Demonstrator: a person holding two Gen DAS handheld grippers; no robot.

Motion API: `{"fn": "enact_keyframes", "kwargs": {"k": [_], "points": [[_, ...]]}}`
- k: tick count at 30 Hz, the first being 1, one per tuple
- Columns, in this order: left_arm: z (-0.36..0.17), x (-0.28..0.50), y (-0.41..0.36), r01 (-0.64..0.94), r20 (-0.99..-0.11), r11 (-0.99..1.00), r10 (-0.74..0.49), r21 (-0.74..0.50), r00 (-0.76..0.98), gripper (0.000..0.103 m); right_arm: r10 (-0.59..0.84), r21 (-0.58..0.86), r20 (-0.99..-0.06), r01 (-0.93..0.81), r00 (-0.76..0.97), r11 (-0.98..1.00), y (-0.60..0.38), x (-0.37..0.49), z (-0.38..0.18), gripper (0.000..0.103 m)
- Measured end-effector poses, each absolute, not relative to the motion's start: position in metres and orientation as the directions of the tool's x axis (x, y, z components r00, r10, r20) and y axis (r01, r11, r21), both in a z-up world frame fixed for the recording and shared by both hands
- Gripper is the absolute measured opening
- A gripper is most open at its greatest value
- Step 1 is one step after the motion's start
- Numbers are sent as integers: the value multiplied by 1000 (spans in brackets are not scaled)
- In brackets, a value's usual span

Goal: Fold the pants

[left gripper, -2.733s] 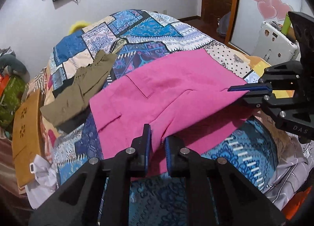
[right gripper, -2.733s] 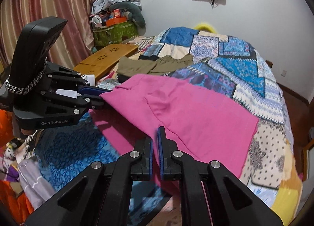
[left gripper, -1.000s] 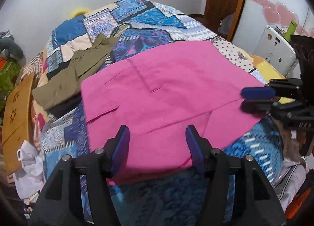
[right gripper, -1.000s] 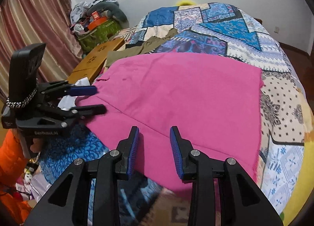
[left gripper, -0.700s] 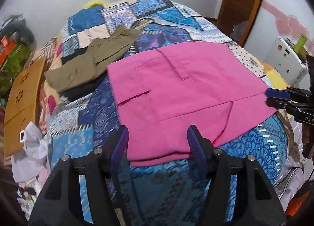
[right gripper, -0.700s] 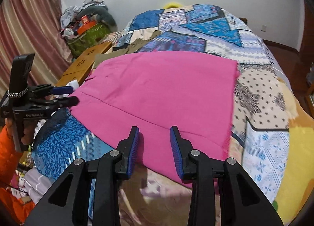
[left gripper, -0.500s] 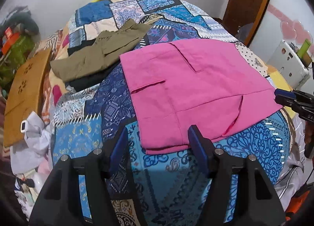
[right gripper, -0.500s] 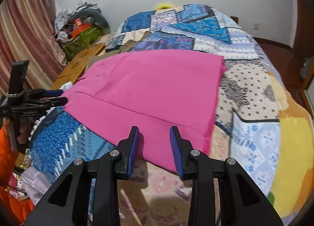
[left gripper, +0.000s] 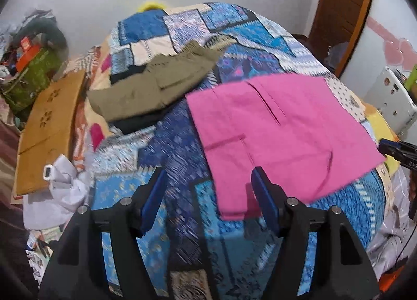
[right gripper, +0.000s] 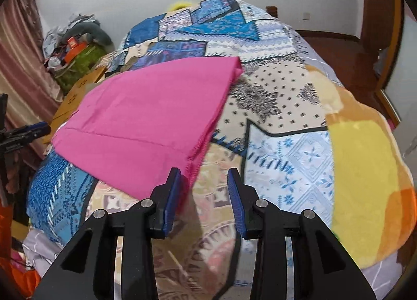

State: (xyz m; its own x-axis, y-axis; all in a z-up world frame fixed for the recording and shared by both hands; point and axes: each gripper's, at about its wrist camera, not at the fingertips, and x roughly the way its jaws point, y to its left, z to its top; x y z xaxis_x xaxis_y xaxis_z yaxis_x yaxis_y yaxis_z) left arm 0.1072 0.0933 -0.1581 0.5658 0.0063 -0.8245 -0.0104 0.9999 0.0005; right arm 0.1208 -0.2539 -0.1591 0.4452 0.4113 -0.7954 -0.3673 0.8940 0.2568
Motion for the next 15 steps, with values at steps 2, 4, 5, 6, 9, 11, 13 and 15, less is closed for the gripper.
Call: {"fn": "enact_keyframes", "kwargs": {"k": [2, 4, 5, 6, 9, 11, 13, 15], "points": [[-155, 117, 97, -26, -822, 1000, 20, 7, 569, 67, 408, 252, -788, -363, 461, 897, -257, 125, -154, 35], [-152, 129, 100, -39, -820, 999, 26, 4, 572, 67, 418, 260, -773, -363, 477, 895, -259, 133, -147, 35], [-151, 136, 102, -44, -818, 999, 28, 3, 575, 67, 424, 265, -767, -363, 482, 893, -260, 136, -145, 35], [-149, 143, 103, -49, -816, 999, 33, 5, 578, 67, 429, 270, -758, -363, 491, 892, -259, 142, -141, 35], [-148, 163, 107, -59, -811, 998, 47, 15, 584, 67, 428, 261, -745, -365, 512, 893, -257, 156, -133, 35], [-148, 177, 111, -68, -811, 998, 47, 9, 583, 67, 428, 258, -736, -367, 524, 894, -255, 169, -130, 37], [-150, 192, 116, -78, -816, 997, 36, -11, 577, 67, 429, 257, -730, -368, 532, 894, -252, 183, -129, 41], [-155, 208, 121, -92, -825, 995, 30, -26, 564, 67, 427, 255, -730, -366, 534, 895, -250, 195, -131, 43]]}}
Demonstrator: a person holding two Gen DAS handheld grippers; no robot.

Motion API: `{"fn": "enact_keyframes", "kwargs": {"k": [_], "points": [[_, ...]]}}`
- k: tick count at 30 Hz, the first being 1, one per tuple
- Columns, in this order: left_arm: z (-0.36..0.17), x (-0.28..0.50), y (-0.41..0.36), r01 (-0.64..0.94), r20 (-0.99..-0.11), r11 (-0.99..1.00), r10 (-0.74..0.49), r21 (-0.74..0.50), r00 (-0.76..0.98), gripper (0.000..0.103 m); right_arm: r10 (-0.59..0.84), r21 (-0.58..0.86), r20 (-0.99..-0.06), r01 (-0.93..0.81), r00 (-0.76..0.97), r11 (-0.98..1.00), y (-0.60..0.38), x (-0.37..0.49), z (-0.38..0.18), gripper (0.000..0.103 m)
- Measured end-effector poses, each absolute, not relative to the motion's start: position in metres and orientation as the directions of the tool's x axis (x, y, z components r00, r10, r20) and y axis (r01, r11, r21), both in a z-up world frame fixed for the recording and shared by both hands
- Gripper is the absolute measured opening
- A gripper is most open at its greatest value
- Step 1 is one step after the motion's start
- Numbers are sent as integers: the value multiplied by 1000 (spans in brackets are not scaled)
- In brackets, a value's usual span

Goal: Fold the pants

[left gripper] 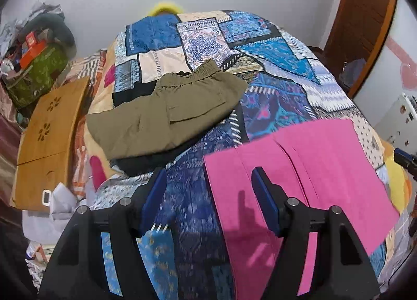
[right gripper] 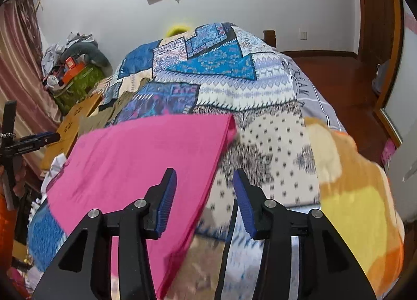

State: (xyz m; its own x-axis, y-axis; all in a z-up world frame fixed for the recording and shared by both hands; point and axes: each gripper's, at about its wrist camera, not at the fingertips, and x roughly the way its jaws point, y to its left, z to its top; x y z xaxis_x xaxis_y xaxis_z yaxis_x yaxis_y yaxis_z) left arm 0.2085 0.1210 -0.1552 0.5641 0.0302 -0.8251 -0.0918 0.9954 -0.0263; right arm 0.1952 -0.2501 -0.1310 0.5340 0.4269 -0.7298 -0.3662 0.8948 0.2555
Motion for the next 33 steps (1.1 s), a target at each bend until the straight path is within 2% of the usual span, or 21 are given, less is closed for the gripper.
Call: {"fn": "enact_keyframes", "kwargs": {"k": [3, 5, 10, 17, 23, 24, 25, 26, 28, 30, 33], "points": [[-167, 230, 127, -106, -845, 994, 25, -38, 535, 67, 424, 259, -735, -358, 530, 897, -247, 216, -138, 50], [-176, 241, 128, -111, -857, 993, 32, -30, 515, 67, 421, 263, -738, -349, 528, 899, -245, 229, -144, 51], [-200, 263, 128, -121, -889, 991, 11, -50, 457, 68, 422, 285, -758, -329, 497, 900, -240, 268, -163, 51], [-227, 272, 128, -122, -902, 973, -129, -195, 413, 73, 458, 336, -765, -327, 453, 884, -233, 305, -184, 51], [-232, 273, 124, -112, -901, 973, -141, -203, 411, 71, 487, 379, -778, -322, 396, 867, -223, 324, -207, 51], [-233, 274, 126, -104, -896, 967, -169, -231, 411, 62, 494, 385, -777, -325, 390, 864, -222, 325, -209, 47], [-233, 273, 127, -93, -890, 961, -200, -259, 411, 58, 506, 396, -776, -334, 376, 855, -221, 327, -212, 43], [-233, 272, 128, -93, -885, 958, -211, -272, 414, 57, 524, 411, -776, -349, 351, 842, -219, 328, -214, 35], [-232, 270, 128, -97, -880, 959, -201, -266, 431, 49, 536, 418, -773, -362, 341, 833, -217, 328, -216, 27], [-231, 267, 127, -104, -874, 960, -186, -258, 449, 43, 531, 401, -773, -382, 346, 833, -215, 327, -215, 11], [-226, 262, 121, -101, -867, 972, -140, -213, 479, 35, 511, 361, -781, -407, 360, 839, -212, 324, -213, 8]]}}
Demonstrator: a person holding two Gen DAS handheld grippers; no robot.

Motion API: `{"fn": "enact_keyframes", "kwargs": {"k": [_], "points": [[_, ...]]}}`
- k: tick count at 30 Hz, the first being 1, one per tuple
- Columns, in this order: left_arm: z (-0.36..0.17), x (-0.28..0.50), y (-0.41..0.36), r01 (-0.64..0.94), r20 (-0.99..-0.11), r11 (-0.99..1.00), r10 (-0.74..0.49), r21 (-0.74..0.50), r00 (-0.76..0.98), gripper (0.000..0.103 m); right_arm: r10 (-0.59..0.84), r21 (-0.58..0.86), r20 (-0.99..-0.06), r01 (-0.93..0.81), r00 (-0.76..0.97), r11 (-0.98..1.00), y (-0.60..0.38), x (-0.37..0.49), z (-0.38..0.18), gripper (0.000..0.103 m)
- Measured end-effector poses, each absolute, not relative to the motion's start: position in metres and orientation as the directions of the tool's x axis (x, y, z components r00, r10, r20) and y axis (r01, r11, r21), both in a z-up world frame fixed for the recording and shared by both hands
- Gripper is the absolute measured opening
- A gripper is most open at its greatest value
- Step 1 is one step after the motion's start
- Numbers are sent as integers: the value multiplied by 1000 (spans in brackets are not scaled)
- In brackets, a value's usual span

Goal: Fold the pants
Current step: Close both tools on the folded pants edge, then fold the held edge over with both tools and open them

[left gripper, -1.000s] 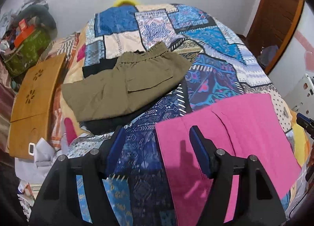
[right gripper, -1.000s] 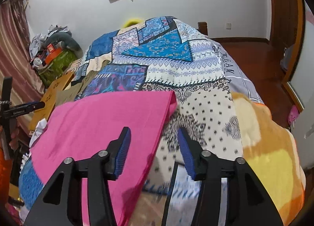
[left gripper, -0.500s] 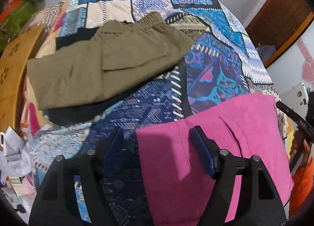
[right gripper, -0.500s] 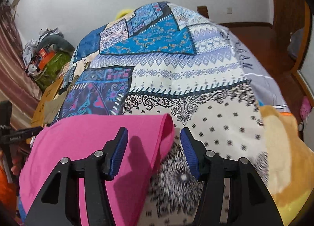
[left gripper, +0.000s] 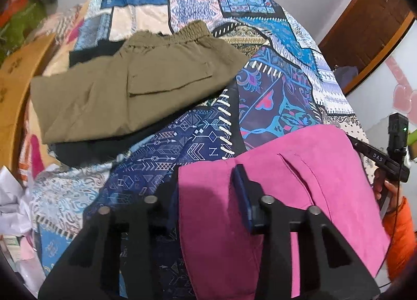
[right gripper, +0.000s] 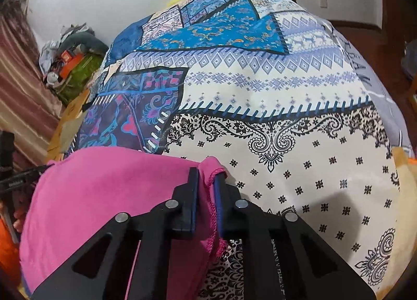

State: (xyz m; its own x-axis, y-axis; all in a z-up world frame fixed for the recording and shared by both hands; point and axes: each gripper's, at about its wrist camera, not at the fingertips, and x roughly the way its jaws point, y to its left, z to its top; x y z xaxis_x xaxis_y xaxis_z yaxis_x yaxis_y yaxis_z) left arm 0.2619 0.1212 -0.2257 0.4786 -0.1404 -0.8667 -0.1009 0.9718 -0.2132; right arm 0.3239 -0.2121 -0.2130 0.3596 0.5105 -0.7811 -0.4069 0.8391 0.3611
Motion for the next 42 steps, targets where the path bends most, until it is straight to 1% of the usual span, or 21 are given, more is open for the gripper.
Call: {"fn": "enact_keyframes", "kwargs": {"k": [4, 7, 8, 9, 10, 11, 13, 15, 17, 18, 22, 23, 24, 25, 27, 28, 30, 34, 36, 39, 42], "points": [[-216, 256, 107, -85, -853, 994, -19, -75, 521, 32, 446, 247, -796, -454, 408, 856, -201, 316, -209, 6], [-217, 254, 106, -94, -850, 995, 17, -38, 527, 32, 404, 172, -801, -476, 441, 862, -195, 314, -208, 5], [-219, 254, 108, -112, -851, 993, 35, -28, 524, 29, 392, 155, -802, -478, 450, 865, -194, 313, -208, 5], [-220, 254, 110, -140, -852, 990, 79, 7, 518, 14, 385, 146, -803, -476, 454, 867, -194, 314, -209, 5], [-222, 255, 114, -180, -853, 981, 155, 73, 498, 11, 380, 141, -805, -474, 456, 869, -194, 315, -209, 5], [-226, 255, 121, -211, -857, 972, 193, 102, 477, 11, 373, 135, -804, -468, 464, 873, -195, 315, -209, 5], [-234, 254, 144, -250, -896, 968, 114, 3, 430, 11, 359, 126, -808, -458, 467, 880, -198, 316, -208, 5], [-236, 250, 161, -281, -905, 957, 62, -65, 421, 11, 338, 123, -813, -427, 475, 896, -204, 316, -206, 6], [-231, 243, 169, -298, -899, 953, 87, -51, 430, 11, 330, 128, -798, -394, 504, 910, -213, 312, -196, 9], [-227, 241, 170, -298, -893, 954, 104, -35, 438, 11, 320, 121, -793, -381, 519, 917, -216, 311, -191, 14], [-205, 239, 164, -260, -871, 966, 123, -6, 476, 11, 267, 39, -764, -372, 587, 927, -220, 301, -166, 25], [-200, 239, 158, -246, -865, 969, 124, 0, 486, 12, 258, 20, -754, -373, 603, 928, -220, 298, -160, 33], [-194, 239, 152, -226, -858, 974, 121, 5, 500, 14, 253, 4, -742, -373, 621, 928, -219, 295, -153, 38], [-189, 241, 145, -205, -852, 979, 113, 7, 511, 16, 257, -3, -729, -379, 635, 925, -218, 292, -145, 40], [-178, 246, 131, -156, -839, 988, 89, 5, 537, 28, 297, 13, -713, -411, 635, 912, -211, 286, -131, 47], [-172, 249, 124, -130, -832, 991, 74, 2, 550, 32, 323, 29, -709, -432, 627, 902, -205, 283, -125, 48], [-165, 254, 110, -84, -822, 996, 39, -11, 568, 44, 377, 63, -703, -476, 603, 877, -192, 279, -118, 51], [-153, 267, 82, 17, -815, 999, -47, -45, 578, 57, 478, 123, -703, -573, 526, 810, -158, 270, -114, 60], [-151, 274, 70, 56, -817, 997, -82, -60, 571, 68, 510, 143, -708, -608, 489, 781, -143, 268, -117, 63], [-157, 282, 59, 90, -829, 995, -90, -49, 552, 75, 552, 189, -724, -651, 414, 735, -119, 267, -125, 63], [-173, 291, 53, 103, -858, 994, -80, -32, 507, 79, 558, 218, -754, -669, 347, 711, -99, 273, -139, 64]]}}
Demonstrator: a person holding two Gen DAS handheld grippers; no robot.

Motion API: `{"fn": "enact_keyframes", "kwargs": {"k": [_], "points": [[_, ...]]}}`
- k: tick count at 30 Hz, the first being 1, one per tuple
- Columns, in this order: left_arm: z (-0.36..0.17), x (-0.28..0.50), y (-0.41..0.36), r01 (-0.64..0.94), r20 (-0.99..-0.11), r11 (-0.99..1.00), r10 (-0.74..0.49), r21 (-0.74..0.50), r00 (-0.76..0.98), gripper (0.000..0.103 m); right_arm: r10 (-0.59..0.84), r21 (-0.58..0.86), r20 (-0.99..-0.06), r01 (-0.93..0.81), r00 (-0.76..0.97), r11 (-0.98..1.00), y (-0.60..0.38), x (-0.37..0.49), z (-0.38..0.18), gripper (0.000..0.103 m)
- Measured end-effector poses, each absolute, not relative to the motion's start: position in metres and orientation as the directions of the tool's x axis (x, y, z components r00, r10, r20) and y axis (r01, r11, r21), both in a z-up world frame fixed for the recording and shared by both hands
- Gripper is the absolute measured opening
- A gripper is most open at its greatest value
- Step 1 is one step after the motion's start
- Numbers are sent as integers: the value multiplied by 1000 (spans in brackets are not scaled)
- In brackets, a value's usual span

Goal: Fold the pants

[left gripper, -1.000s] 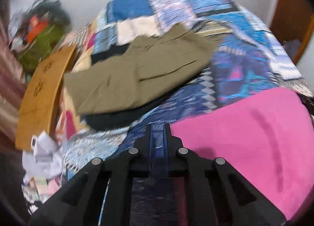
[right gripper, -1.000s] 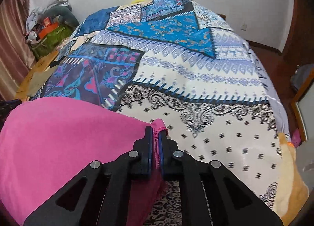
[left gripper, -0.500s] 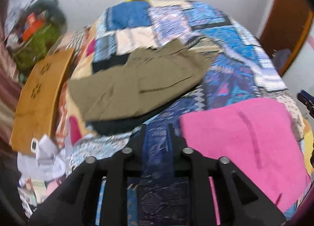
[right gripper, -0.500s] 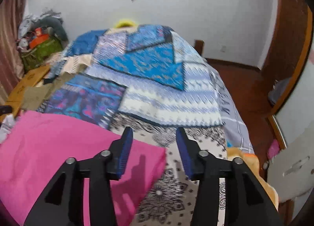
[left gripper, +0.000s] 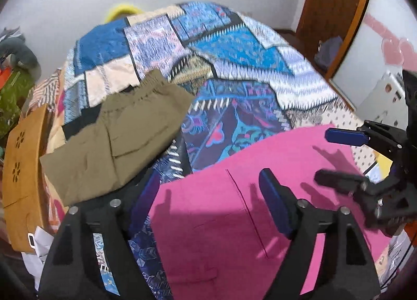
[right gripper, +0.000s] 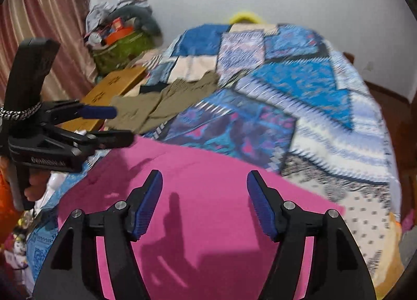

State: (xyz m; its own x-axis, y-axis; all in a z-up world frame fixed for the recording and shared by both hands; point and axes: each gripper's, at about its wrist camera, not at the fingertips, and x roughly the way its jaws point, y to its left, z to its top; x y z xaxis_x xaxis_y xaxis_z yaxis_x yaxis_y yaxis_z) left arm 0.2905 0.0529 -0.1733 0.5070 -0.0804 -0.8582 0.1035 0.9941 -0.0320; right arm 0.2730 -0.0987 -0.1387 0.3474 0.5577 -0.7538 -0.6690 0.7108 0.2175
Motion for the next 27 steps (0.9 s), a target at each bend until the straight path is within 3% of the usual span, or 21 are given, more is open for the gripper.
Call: {"fn": "enact_keyframes", "kwargs": {"k": [4, 7, 13, 21, 27], "points": [[-203, 297, 51, 112, -903, 993, -83, -39, 421, 80, 514, 208, -819, -703, 255, 680, -77, 271, -165, 72], [-212, 290, 54, 116, -899, 992, -93, -48, 427, 87, 496, 204, -841, -724, 215, 659, -75, 267, -179, 78], [-213, 279, 62, 108, -897, 992, -104, -64, 429, 89, 491, 190, -843, -731, 220, 655, -84, 255, -177, 79], [-204, 240, 55, 124, -876, 991, -15, 51, 481, 90, 472, 179, -843, -693, 258, 698, -111, 233, -172, 80], [-201, 213, 64, 93, -872, 995, -12, 39, 489, 91, 459, 176, -841, -659, 285, 731, -132, 212, -170, 80]]}}
